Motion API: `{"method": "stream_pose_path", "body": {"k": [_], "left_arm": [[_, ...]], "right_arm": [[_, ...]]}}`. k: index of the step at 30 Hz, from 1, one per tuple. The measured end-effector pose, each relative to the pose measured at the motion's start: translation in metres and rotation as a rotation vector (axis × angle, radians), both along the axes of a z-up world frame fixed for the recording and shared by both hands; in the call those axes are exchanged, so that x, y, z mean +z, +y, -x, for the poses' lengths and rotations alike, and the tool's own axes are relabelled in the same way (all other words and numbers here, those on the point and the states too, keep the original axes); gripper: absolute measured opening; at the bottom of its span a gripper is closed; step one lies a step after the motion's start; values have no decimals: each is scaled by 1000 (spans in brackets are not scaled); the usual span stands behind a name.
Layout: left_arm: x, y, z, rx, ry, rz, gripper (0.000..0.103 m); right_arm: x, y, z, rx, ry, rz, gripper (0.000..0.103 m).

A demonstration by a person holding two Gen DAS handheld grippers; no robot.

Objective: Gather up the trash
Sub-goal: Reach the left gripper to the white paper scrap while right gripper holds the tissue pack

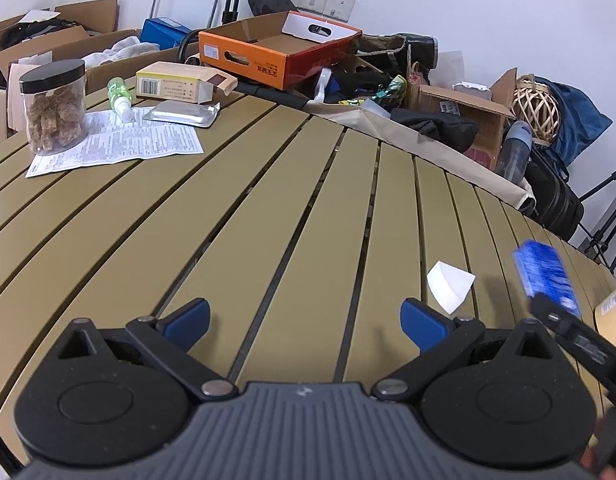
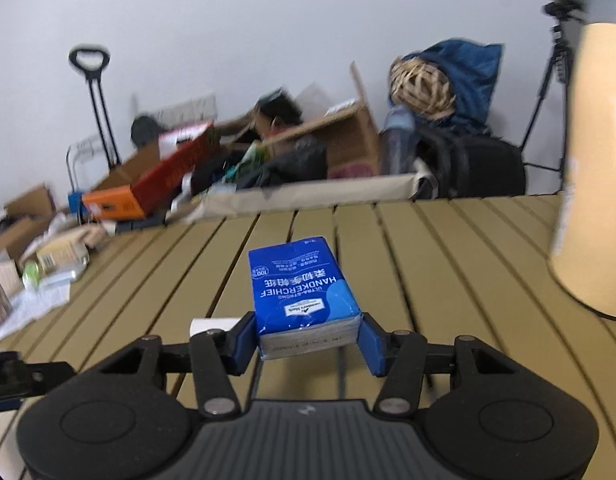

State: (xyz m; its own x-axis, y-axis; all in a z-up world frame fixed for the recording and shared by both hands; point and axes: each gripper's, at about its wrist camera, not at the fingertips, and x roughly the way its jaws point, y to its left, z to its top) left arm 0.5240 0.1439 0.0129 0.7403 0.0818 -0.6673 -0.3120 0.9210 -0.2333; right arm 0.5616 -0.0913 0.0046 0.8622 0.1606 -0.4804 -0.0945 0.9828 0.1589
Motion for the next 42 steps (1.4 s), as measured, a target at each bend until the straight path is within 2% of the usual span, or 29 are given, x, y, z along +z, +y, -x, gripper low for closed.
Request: {"method": "stream_pose_path", "body": {"k": [7, 13, 21, 28, 34, 36, 42], "left_arm": [[-1, -8, 0, -27, -5, -6, 103], [0, -20, 3, -58, -28, -12, 103], [-1, -42, 4, -79, -47, -21, 103], [6, -67, 14, -113, -118, -28, 103], [10, -92, 0, -129, -125, -123, 103], [8, -101, -11, -117, -109, -174, 103], [0, -121, -50, -115, -63, -254, 102]], "right_arm": [[1, -50, 60, -133, -95, -82, 52], [2, -91, 92, -260, -128, -145, 52], [-6, -119, 96, -310, -135, -158, 52], [-10, -137, 91, -325, -121, -188, 52], [-13, -154, 90, -350, -122, -222, 52], [-13, -160, 89, -359, -127, -233, 52], [-14, -172, 90, -367, -131, -281, 52]]}}
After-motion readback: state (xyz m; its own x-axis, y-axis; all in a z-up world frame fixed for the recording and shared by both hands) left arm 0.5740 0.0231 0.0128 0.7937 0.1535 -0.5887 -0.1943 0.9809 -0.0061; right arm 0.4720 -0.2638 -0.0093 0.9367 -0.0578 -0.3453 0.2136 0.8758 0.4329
